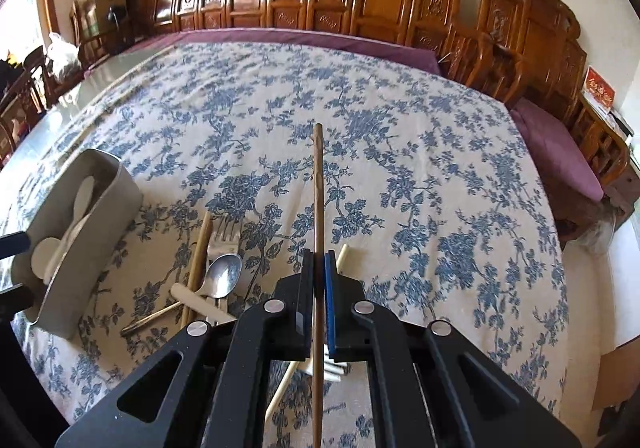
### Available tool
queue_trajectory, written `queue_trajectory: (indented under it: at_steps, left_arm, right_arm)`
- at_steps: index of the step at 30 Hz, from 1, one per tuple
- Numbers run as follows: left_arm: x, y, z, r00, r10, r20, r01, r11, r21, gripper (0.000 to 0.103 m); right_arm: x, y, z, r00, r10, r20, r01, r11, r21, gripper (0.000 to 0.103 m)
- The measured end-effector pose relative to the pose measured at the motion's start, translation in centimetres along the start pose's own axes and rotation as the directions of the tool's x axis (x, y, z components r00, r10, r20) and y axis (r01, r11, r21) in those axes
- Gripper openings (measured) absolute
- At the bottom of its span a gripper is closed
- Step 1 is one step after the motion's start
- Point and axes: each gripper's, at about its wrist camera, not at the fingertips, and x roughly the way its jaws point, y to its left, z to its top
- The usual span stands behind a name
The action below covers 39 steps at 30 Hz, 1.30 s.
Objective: Organize utensils
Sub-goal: 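Grasp a wooden chopstick with the right tool and lift it, then grasp the metal spoon by its handle with the left tool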
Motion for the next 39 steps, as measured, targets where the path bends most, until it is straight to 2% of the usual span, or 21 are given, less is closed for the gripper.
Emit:
queue_trajectory:
  at_steps: [3,10,14,18,23,27,32,39]
  left_arm:
    - [0.0,-0.6,0.0,1.000,-0.011,-0.003,0.011,1.000,0.013,0.058]
    - [0.8,-3.3,0.2,1.000,-0.018,-0.023,0.020,0.997,0.069,0.047]
    - [2.4,-4.2,0.3,0.996,-0.049,-0.070,0.053,0.997,0.051,0.041]
    - [4.4,-4.9,0.5,0.990,-0.069,-0.125,0.074,0.996,0.040,0.030]
    - [7.4,-5.3,0.5,0.977,-0.038,-0.212,0.053,0.997,0.063,0.020]
    - [9.6,-5.9,0.4,0.967,0.001,-0.256,0.026,0.994,0.105,0.019]
    - [12.1,-6.4,0.9,0.955,0.079,-0.284,-0.036,0.988,0.152,0.019]
    - [12.9,-6.7,2.1,0.957,0.089,-0.277,-0.042,0.984,0.172,0.019]
  right_arm:
    - [-1.5,-0.4,-1.5,1.000,0.001,0.009,-0.002,1.000,0.014,0.006]
    - [-5.1,-1.8,-5.9,1.000,0.011,0.024,-0.012,0.998,0.064,0.006]
    - [-6.1,-2.4,-7.9,0.999,0.024,0.033,-0.026,0.996,0.082,0.006]
    - [-6.4,-2.8,-9.1,0.999,0.038,0.035,-0.041,0.995,0.094,0.006]
    - [-6.4,-3.7,-9.8,0.997,0.054,0.058,-0.061,0.990,0.125,0.006]
    - [-7.0,-4.4,-9.5,0.995,0.062,0.078,-0.073,0.988,0.138,0.006]
    - [-7.5,-5.1,-9.2,0.994,0.064,0.092,-0.078,0.985,0.152,0.006]
    - [-7.9,-6.0,-9.2,0.992,0.067,0.105,-0.085,0.980,0.178,0.006]
